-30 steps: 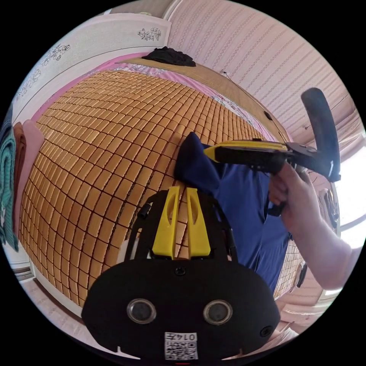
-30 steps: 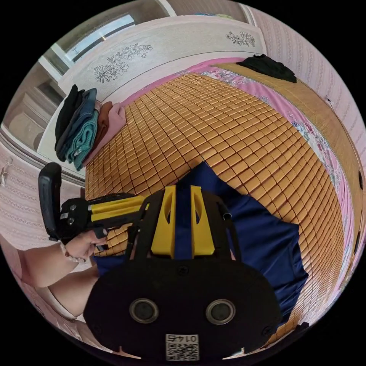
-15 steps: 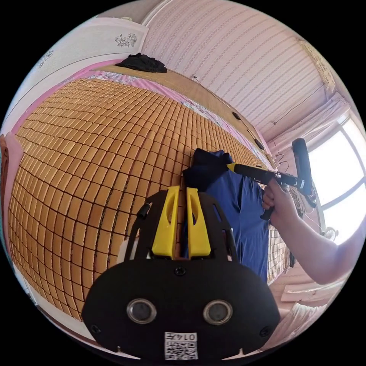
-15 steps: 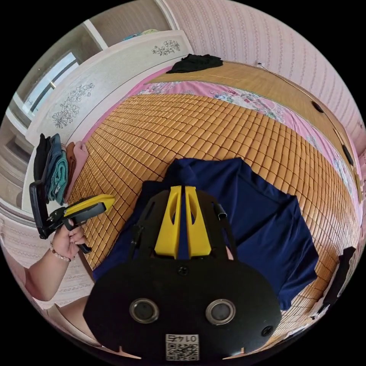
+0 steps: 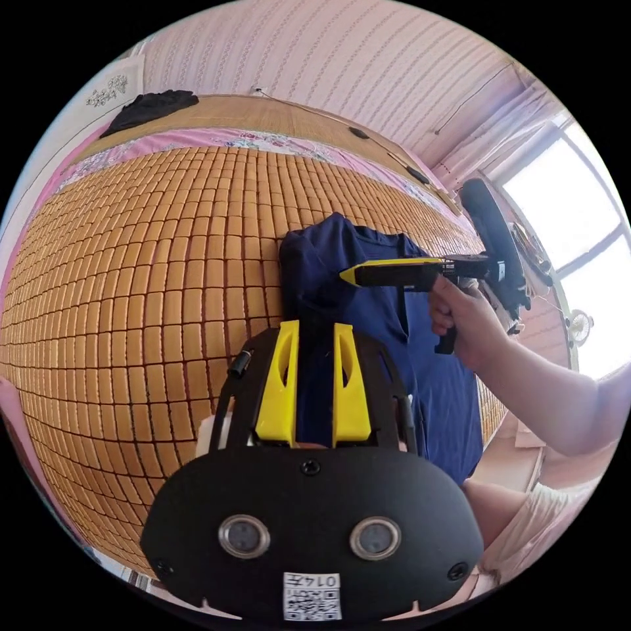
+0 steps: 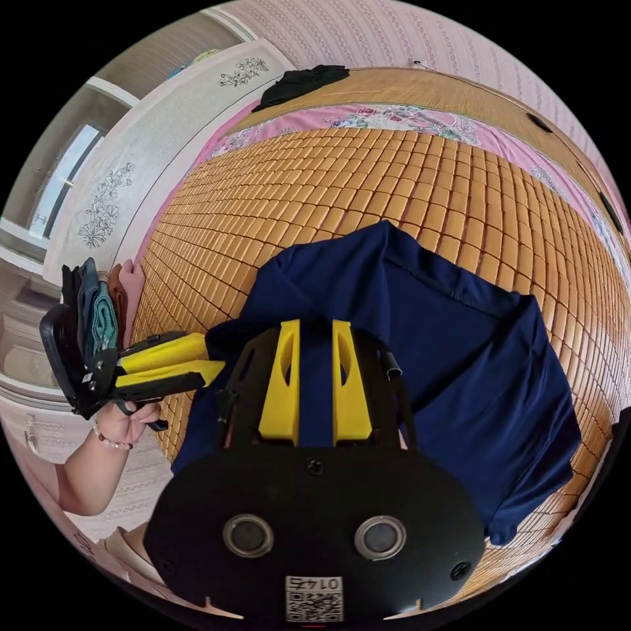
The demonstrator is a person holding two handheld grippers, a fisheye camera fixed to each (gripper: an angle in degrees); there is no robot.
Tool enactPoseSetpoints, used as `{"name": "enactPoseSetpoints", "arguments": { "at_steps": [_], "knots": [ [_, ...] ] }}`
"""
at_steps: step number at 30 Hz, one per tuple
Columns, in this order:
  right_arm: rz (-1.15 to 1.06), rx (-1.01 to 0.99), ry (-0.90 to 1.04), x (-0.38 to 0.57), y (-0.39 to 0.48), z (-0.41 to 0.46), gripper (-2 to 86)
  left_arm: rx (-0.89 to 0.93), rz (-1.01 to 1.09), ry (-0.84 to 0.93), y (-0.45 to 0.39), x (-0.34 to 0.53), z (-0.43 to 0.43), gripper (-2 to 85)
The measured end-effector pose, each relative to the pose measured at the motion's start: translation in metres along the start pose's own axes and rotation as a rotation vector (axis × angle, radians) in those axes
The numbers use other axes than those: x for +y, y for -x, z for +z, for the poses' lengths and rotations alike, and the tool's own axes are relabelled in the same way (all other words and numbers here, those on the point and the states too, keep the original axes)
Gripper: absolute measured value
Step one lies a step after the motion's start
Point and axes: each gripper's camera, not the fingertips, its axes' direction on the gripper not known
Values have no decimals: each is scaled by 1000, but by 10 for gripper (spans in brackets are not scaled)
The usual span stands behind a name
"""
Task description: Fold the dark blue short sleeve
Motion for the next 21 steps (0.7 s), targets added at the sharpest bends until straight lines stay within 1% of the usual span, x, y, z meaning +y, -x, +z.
{"name": "enactPoseSetpoints", "arguments": {
  "at_steps": [2, 4, 6, 8, 10, 12, 13, 15, 17, 19, 21],
  "knots": [
    [-12, 24, 3, -6, 4, 2, 35, -39, -1, 1, -3, 4, 3, 13],
    [-53, -16, -37, -11, 15, -9, 25, -82, -9, -54, -5, 14, -9, 1],
    [-155, -43, -122, -22, 44, -26, 18, -94, -86, -157, 2, 34, -30, -7],
    [-243, -72, -161, -36, 72, -29, 15, -119, -168, -222, 11, 52, -43, -8],
    [-327, -112, -152, -56, 100, -20, 15, -140, -244, -275, 20, 69, -51, -9],
    [-421, -96, -116, -80, 139, 7, 17, -156, -319, -317, 30, 85, -54, -9],
    [-440, -89, -99, -85, 147, 16, 18, -166, -332, -321, 32, 88, -54, -9],
    [-505, -85, -8, -102, 176, 52, 26, -185, -412, -301, 44, 98, -48, -7],
    [-541, -88, 58, -110, 190, 67, 67, -158, -494, -270, 56, 106, -42, -3],
    [-556, -92, 38, -111, 194, 61, 74, -153, -564, -236, 66, 114, -37, 6],
    [-547, -72, -25, -107, 187, 40, 55, -111, -593, -244, 73, 121, -40, 22]
  ]
}}
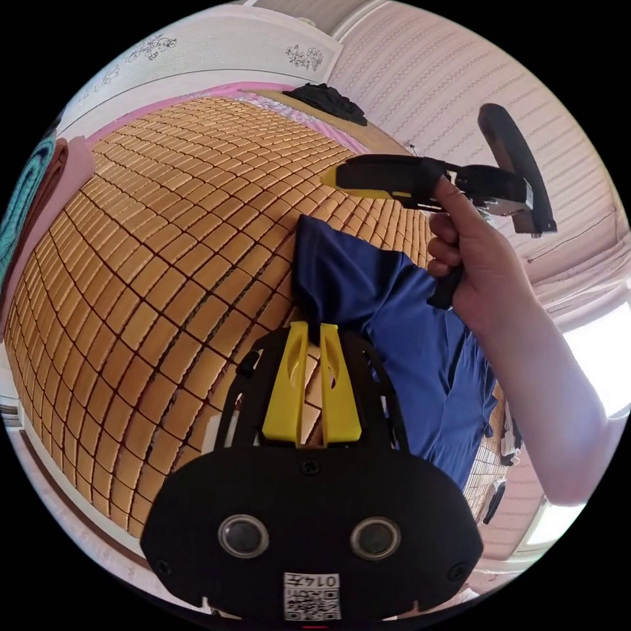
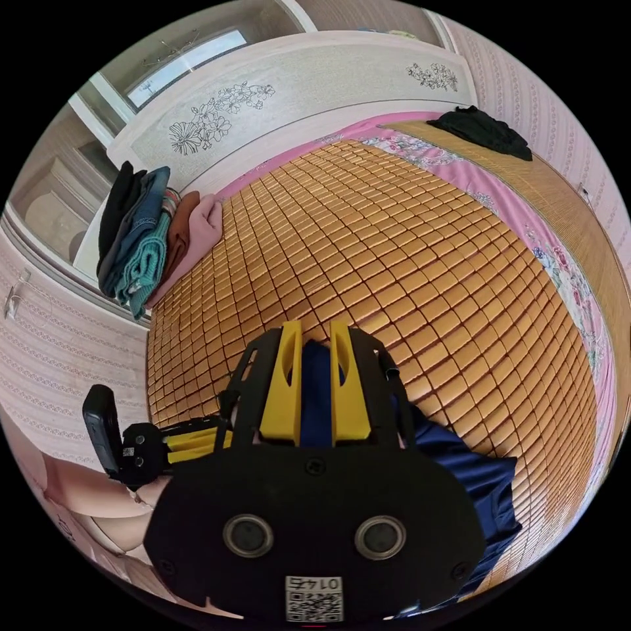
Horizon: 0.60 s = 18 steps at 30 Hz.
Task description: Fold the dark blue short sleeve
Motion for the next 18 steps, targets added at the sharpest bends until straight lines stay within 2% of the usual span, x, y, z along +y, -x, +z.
{"name": "enactPoseSetpoints", "arguments": {
  "at_steps": [5, 10, 13, 15, 18],
  "knots": [
    [-1, -15, 45, 19, 2, -8, 29, -7, -46, -8, 8, -1, -21, 39],
    [-3, -29, 141, 12, 18, 26, 77, 18, -68, 1, 6, -5, -18, 56],
    [-19, 48, 207, 6, 30, 46, 71, -7, -52, 38, 1, -7, -2, 44],
    [-51, 195, 201, 7, 39, 49, 29, -20, -26, 28, -4, -7, 1, 21],
    [-60, 219, 177, 13, 38, 46, 2, -22, -28, 19, -9, -6, 4, 0]
  ]
}}
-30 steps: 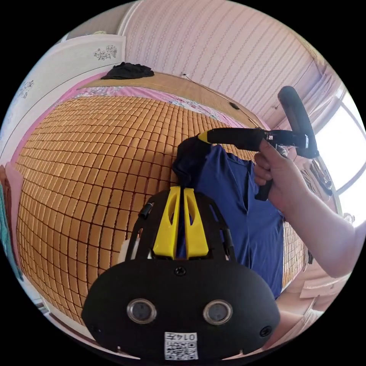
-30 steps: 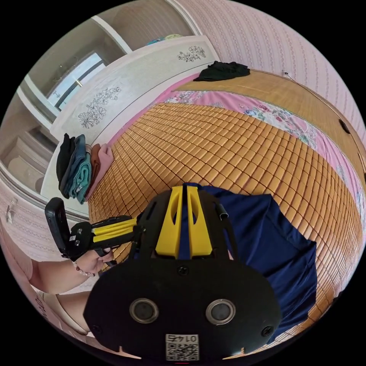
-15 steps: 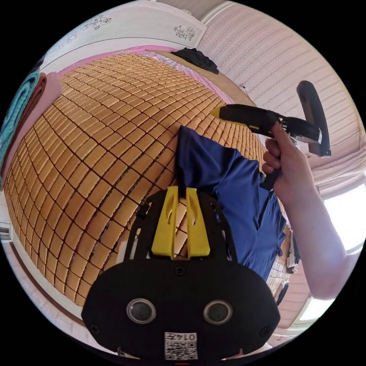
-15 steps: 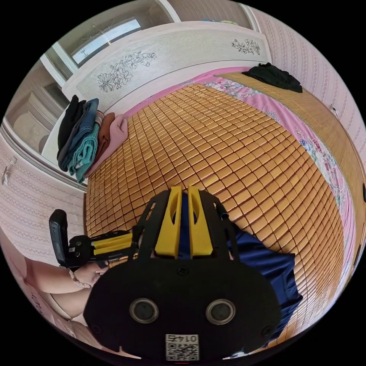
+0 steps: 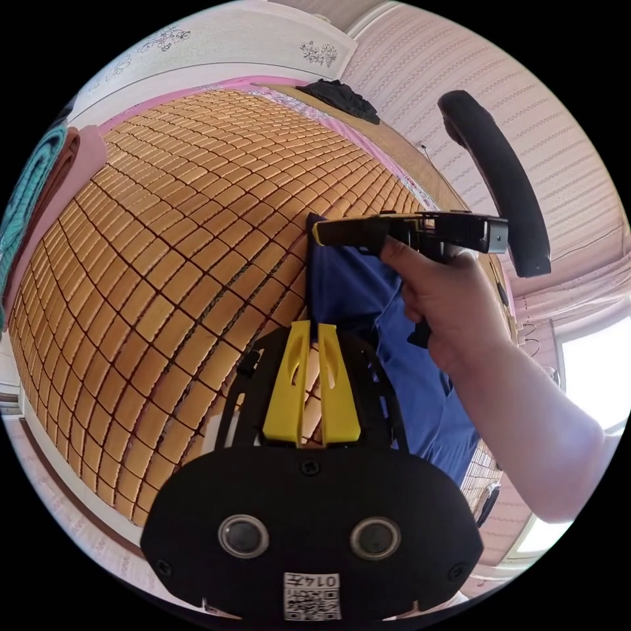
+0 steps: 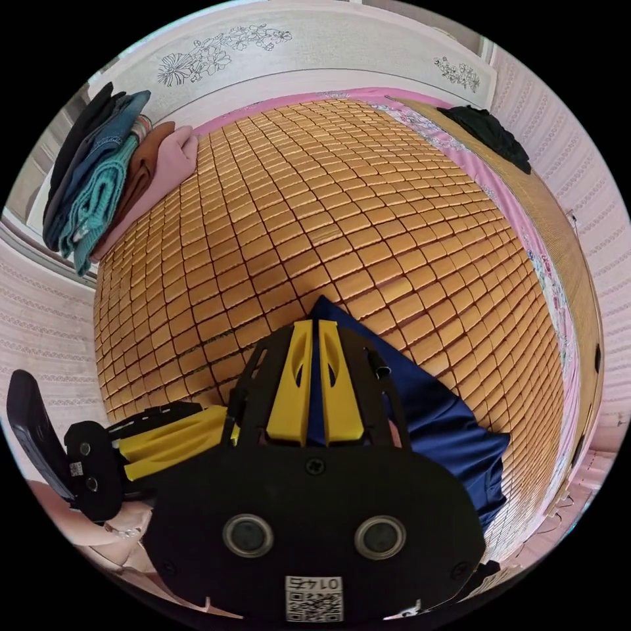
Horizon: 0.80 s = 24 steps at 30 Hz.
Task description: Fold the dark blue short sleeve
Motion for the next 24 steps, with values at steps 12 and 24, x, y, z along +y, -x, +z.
{"name": "enactPoseSetpoints", "arguments": {
  "at_steps": [12, 24],
  "knots": [
    [533, -338, -381, 244, -138, -127, 32, 294, 569, -27, -101, 27, -26, 32],
    [636, -250, -143, 299, -167, -81, 82, 179, 673, 154, -180, 29, 46, 59]
  ]
}}
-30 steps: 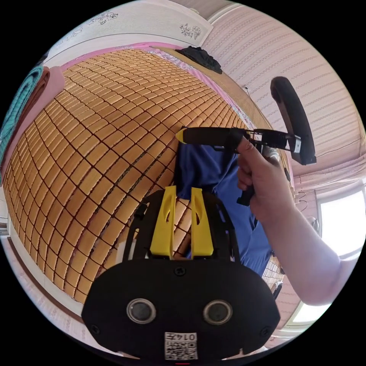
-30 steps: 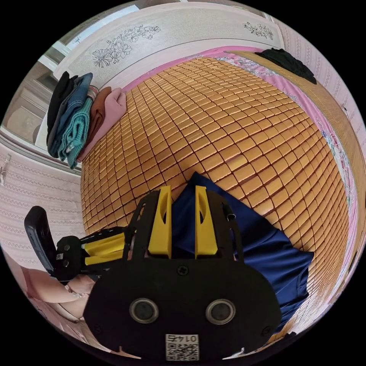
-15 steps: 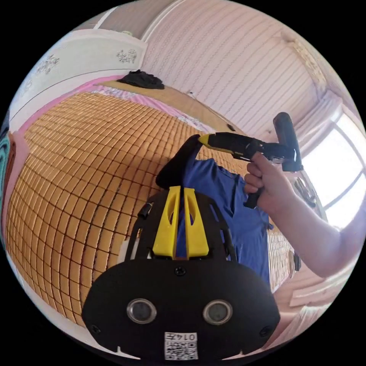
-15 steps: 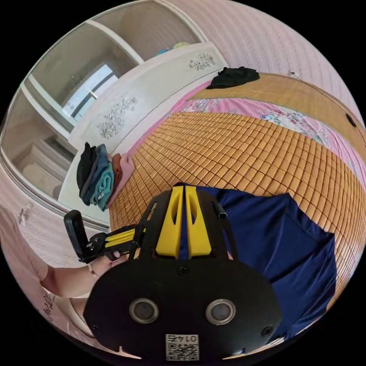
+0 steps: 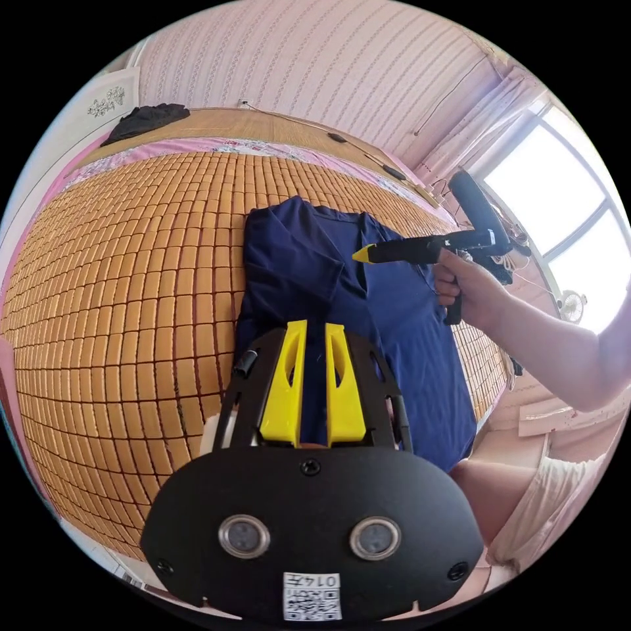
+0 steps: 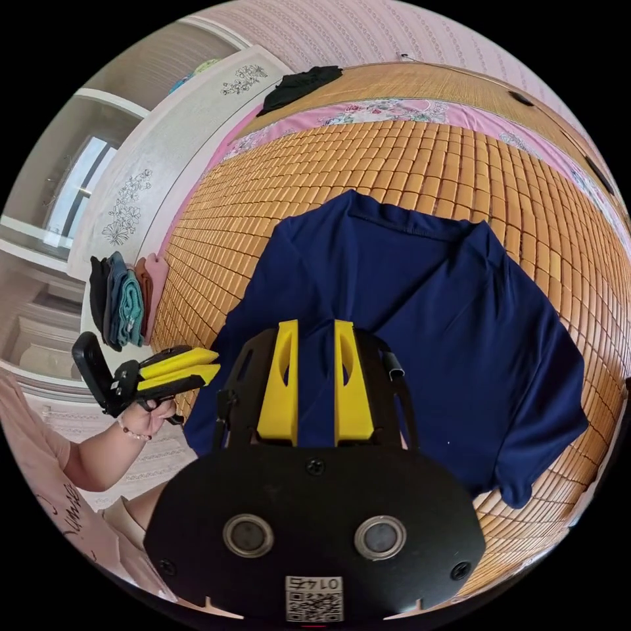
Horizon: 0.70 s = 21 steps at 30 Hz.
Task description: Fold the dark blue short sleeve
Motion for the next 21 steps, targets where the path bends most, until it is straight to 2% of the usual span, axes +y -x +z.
{"name": "enactPoseSetpoints", "arguments": {
  "at_steps": [5, 11, 15, 19, 21],
  "knots": [
    [-19, 112, 104, -11, 0, 32, 24, -86, 1, 162, -15, -33, 58, 60],
    [-36, 124, 4, 10, -4, -10, 8, -98, 40, 184, -29, -52, 70, 53],
    [-3, 107, 73, 24, -26, 12, 9, -94, 42, 181, -33, -61, 80, 57],
    [34, 118, -12, 41, -34, -12, 13, -76, 29, 221, -36, -71, 81, 59],
    [91, 82, -86, 72, -48, -39, 19, -50, 40, 323, -39, -71, 90, 59]
  ]
}}
